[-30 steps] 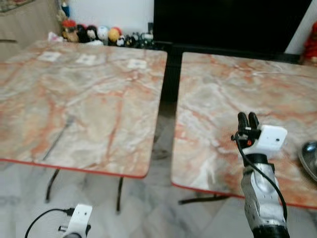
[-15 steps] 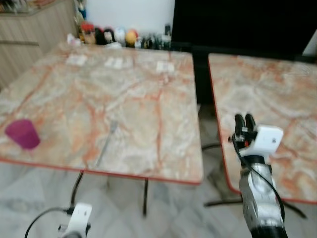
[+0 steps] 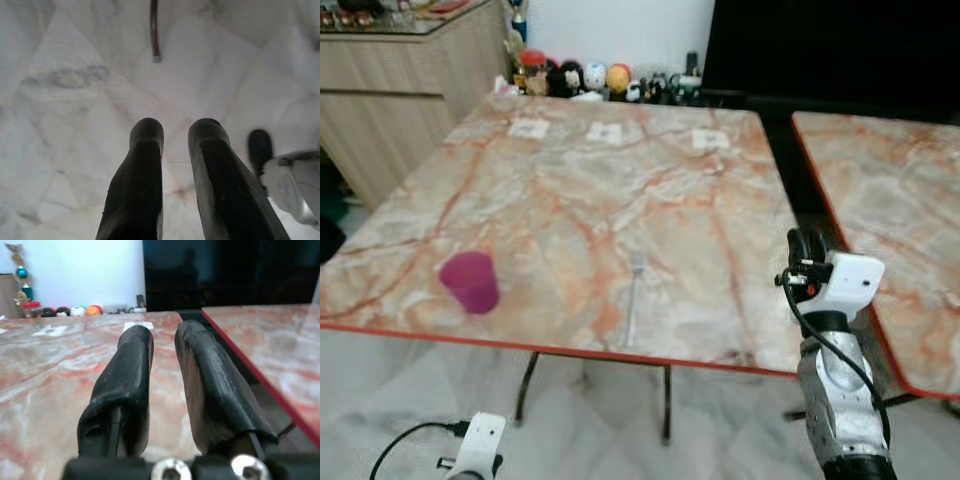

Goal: Setting the table

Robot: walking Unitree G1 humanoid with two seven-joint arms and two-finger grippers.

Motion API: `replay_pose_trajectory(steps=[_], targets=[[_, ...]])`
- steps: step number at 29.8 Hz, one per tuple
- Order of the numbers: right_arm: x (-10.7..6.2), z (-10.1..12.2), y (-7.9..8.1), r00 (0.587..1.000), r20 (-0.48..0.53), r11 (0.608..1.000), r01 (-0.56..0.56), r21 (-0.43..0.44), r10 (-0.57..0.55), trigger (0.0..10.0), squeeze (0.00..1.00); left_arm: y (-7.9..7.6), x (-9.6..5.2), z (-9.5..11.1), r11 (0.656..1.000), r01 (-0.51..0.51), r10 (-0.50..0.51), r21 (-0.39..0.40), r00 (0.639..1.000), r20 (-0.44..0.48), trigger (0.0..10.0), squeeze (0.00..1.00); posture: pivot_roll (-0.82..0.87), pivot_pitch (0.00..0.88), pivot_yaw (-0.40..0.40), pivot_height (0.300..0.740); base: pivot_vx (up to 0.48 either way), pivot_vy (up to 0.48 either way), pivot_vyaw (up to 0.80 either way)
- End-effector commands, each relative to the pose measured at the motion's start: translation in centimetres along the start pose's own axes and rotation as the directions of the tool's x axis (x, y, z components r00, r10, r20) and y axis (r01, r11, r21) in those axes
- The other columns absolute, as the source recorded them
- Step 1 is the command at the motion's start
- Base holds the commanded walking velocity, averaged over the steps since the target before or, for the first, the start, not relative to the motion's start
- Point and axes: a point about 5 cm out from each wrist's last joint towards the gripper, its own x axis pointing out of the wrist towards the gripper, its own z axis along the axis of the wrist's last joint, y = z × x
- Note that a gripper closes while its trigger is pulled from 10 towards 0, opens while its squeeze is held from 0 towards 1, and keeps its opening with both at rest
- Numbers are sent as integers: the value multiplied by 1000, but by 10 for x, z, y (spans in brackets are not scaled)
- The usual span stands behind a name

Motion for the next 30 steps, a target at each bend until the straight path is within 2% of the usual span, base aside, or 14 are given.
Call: replay_pose_trajectory(steps=[1, 11, 18, 23, 24, 25, 30], targets=[[2, 3, 1, 1000, 10, 1000, 5, 11, -5, 10000, 0, 5, -1, -3, 1000, -12, 12, -8, 1000, -10, 10000, 0, 131, 11, -39, 740, 0, 480, 0], [2, 2, 4, 1000, 10, 1000, -2, 19, 1, 10000, 0, 5, -1, -3, 1000, -15, 15, -6, 1000, -7, 10000, 0, 134, 12, -38, 740, 0, 432, 0], [1, 0, 3, 1000, 0, 1000, 1, 20, -1, 10000, 0, 5, -1, -3, 1000, -13, 13, 0, 1000, -6, 10000, 0, 134, 12, -38, 740, 0, 0, 0], [1, -8, 3, 999, -53, 1000, 9, 11, -9, 10000, 0, 5, -1, -3, 1000, -12, 12, 0, 1000, -6, 10000, 0, 136, 12, -38, 740, 0, 0, 0], [1, -11, 3, 997, -72, 1000, 2, 20, -1, 10000, 384, 5, -1, -3, 1000, -11, 11, 0, 1000, -6, 10000, 0, 138, 12, -37, 740, 0, 0, 0], [1, -13, 3, 996, -87, 1000, 0, 15, 1, 10000, 1000, 5, -1, -3, 1000, -11, 11, 0, 1000, -6, 10000, 0, 138, 12, -37, 740, 0, 0, 0], [2, -25, 2, 987, -159, 1000, 5, 1, -5, 10000, 1000, 5, -1, -3, 1000, -8, 8, 0, 1000, -6, 10000, 0, 136, 10, -35, 740, 0, 0, 0]])
